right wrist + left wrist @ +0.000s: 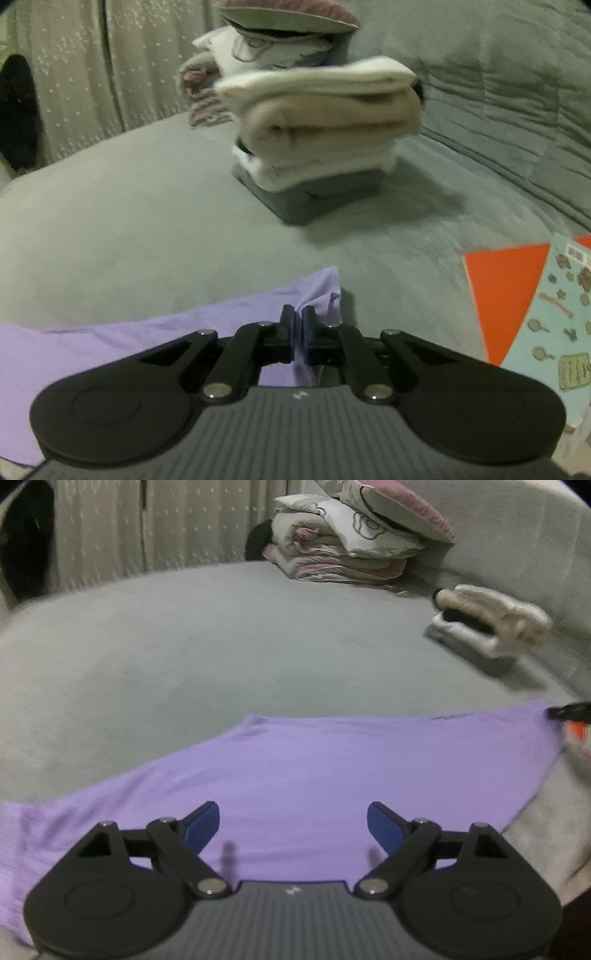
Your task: Fold clothes
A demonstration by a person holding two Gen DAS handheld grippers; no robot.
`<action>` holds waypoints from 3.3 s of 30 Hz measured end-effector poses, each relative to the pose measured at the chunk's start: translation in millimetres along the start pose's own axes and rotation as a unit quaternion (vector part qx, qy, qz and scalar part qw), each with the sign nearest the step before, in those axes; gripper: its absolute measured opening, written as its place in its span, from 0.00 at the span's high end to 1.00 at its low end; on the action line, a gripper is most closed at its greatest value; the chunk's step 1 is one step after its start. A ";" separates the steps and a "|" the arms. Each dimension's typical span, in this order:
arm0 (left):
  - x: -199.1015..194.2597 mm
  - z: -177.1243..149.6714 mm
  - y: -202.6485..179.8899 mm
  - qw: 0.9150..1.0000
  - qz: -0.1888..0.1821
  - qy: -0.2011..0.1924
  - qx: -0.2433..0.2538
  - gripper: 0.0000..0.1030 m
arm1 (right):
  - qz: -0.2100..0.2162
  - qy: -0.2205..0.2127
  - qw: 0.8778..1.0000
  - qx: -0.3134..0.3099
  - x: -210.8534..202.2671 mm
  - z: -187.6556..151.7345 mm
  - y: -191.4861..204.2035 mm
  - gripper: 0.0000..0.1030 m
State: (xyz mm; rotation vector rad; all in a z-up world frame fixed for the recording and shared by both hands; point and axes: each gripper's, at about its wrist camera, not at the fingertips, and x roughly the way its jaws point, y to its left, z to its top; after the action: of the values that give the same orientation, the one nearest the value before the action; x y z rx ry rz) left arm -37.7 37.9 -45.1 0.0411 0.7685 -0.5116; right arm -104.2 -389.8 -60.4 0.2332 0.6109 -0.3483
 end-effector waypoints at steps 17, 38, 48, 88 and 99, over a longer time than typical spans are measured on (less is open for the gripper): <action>51.7 -0.4 -30.3 0.946 -0.264 0.024 -0.185 0.26 | 0.165 0.013 0.974 -0.155 -18.6 -5.0 142.5 0.96; 105.6 6.0 -61.7 0.942 -0.210 0.026 -0.260 0.96 | 0.242 0.071 0.939 -0.236 -16.7 -40.4 183.8 0.96; 78.9 11.8 -53.8 0.962 -0.159 -0.023 -0.219 0.97 | 0.270 0.057 0.934 -0.227 -23.1 -41.8 200.6 0.95; -33.6 -5.4 135.6 0.975 -0.014 -0.054 -0.216 0.97 | 0.398 0.101 0.887 -0.212 -37.5 -67.1 393.3 0.95; -44.4 -15.4 184.8 0.969 0.012 -0.039 -0.242 0.97 | 0.410 0.114 0.881 -0.206 -42.8 -85.3 433.1 0.95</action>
State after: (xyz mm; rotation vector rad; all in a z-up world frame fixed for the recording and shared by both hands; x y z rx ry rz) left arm 9.8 222.4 -53.6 -0.4201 0.7981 -0.2897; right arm -14.2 44.3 -54.7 0.1055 0.7443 0.6391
